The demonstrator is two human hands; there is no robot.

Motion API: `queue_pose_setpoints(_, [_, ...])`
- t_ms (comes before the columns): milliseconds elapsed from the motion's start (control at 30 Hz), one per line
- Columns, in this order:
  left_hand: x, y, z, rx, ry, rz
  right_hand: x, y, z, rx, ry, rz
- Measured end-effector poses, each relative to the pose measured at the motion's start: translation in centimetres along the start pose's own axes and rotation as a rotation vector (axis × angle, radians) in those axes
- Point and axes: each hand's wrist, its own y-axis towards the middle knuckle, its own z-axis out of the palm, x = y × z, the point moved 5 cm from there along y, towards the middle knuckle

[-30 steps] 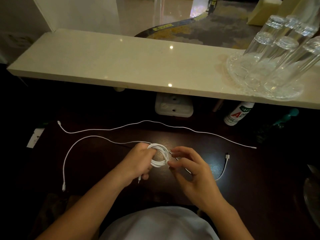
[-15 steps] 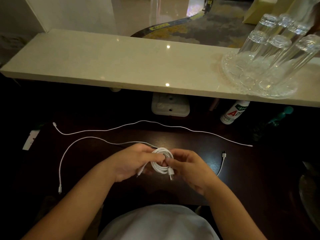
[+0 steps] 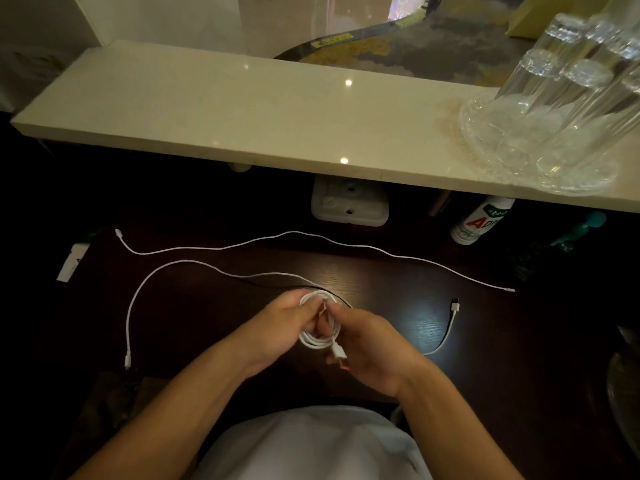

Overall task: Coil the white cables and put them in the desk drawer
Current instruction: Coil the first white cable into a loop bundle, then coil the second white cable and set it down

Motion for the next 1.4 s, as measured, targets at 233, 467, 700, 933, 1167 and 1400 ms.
queue_pose_setpoints(233, [1.0, 0.4, 0.3, -0.07, -0.534, -0.046, -1.9, 2.4, 0.4, -0.037, 0.509, -0.086])
queue_pose_setpoints(467, [5.0, 0.8, -0.9, -0.326, -0.596, -0.075, -3.9, 4.3, 0.2, -0.153, 0.217, -0.095])
queue_pose_setpoints(700, [9.6, 1.7, -6.6, -0.516, -0.386, -0.264, -6.8, 8.4, -0.8, -0.196, -0.036, 0.055])
queue_pose_setpoints(933, [14.1, 2.6, -13.3, -0.572, 0.381, -0.433, -9.0, 14.5, 0.8, -0.317, -0.35, 0.142])
queue_pose_setpoints(1167, [13.1, 4.3, -16.6, -0.486, 1.081, -0.333, -10.4, 18.5, 2.0, -0.493, -0.591, 0.172])
queue_pose_setpoints(1400, [12.0, 3.1, -22.2, -0.371, 1.064, -0.249, -8.7, 17.6, 3.8, -0.596, -0.804, 0.207])
